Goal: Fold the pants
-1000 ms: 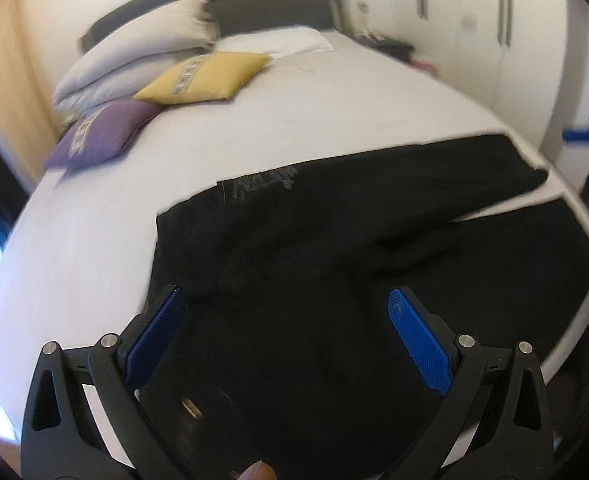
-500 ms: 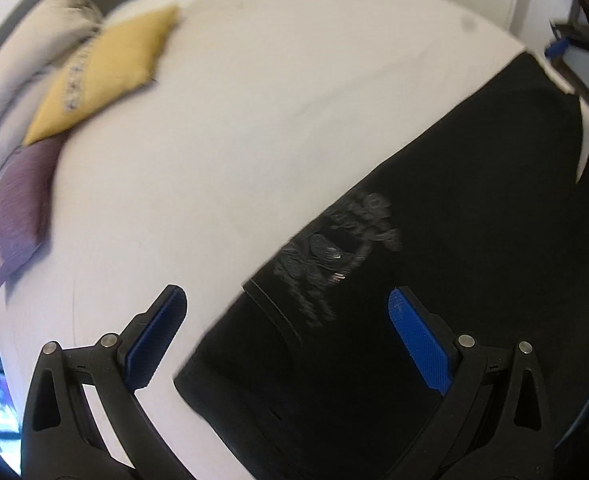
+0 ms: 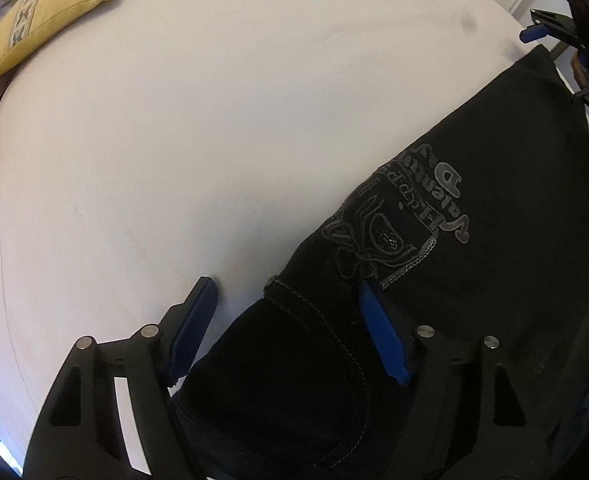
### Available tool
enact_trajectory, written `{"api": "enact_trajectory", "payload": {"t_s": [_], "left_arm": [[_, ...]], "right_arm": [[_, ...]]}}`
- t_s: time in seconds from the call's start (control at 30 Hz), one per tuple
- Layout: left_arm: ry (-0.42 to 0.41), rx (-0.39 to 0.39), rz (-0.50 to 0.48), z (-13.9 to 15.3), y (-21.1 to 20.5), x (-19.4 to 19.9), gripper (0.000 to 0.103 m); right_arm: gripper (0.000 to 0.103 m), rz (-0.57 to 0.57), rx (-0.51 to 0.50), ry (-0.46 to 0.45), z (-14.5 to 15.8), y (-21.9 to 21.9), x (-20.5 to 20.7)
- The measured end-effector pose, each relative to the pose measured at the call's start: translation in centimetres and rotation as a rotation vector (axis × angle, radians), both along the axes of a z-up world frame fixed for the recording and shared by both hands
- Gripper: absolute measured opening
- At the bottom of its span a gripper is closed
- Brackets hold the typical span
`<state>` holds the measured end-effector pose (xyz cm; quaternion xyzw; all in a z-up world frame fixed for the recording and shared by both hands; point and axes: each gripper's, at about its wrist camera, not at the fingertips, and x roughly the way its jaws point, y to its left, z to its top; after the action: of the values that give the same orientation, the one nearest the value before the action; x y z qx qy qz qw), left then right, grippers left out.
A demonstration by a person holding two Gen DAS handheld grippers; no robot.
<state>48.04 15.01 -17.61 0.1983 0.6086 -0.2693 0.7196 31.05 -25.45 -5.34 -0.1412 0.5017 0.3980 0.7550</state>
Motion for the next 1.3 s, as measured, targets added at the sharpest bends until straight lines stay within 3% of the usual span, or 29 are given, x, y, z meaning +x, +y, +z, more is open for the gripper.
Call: {"api": "enact_trajectory", "payload": {"t_s": [0.03,0.1,0.17,0.3,0.53,0.7,0.9,1.0,1.1,1.13,1.17,1.3], "left_arm": [[0.002,-0.008,0.005,0.0,0.0,0.1,0.065],[0.001,-0.023,0.002,0.2,-0.2,0.0,0.035],[-0.014,-0.006,-0.016,0.3,-0.8,-0.5,0.020],[-0.073,0.028,-0.040,0.5,-1.5,-1.8,0.008],[-0.325,0.040,-0.054,2.4,-0.8,-5.8,0.006],[-0.415,0.040,-0.076,2.3,-2.7,-7.6,0.006],[-0.479,0.018,-0.084,4.3,-1.7,-12.1,0.006],[-0.500,0.026,-0.106,5.1,-1.7,-15.3,0.006],[-0.530,0.023,-0.109,5.8,-1.8,-16.1,0.006],[-0.543,0.017,-0.106,6.4,-1.9,-16.0,0.006],[-0.562,0.012,-0.100,6.8,-2.0,-16.3,0.006],[-0.615,-0.010,-0.089,8.2,-2.1,-17.3,0.006]], "right_arm": [[0.099,-0.001,-0.007,0.001,-0.1,0.1,0.0],[0.099,0.001,-0.023,0.004,-0.2,0.3,0.3],[0.099,0.008,-0.037,-0.005,-0.2,0.4,0.5],[0.098,0.006,-0.055,-0.028,-0.3,0.7,1.4],[0.084,0.027,-0.071,-0.004,-1.7,1.6,2.8],[0.077,0.062,-0.082,0.025,-2.7,2.2,3.5],[0.075,0.066,-0.080,0.046,-3.6,2.2,4.4],[0.064,0.042,-0.083,0.061,-3.9,2.0,5.0],[0.038,0.032,-0.102,0.073,-3.6,1.6,5.6],[0.019,0.051,-0.107,0.073,-3.4,1.7,5.4],[0.013,0.070,-0.116,0.072,-3.3,2.0,5.1],[0.010,0.107,-0.190,0.027,-3.0,2.8,4.1]]}}
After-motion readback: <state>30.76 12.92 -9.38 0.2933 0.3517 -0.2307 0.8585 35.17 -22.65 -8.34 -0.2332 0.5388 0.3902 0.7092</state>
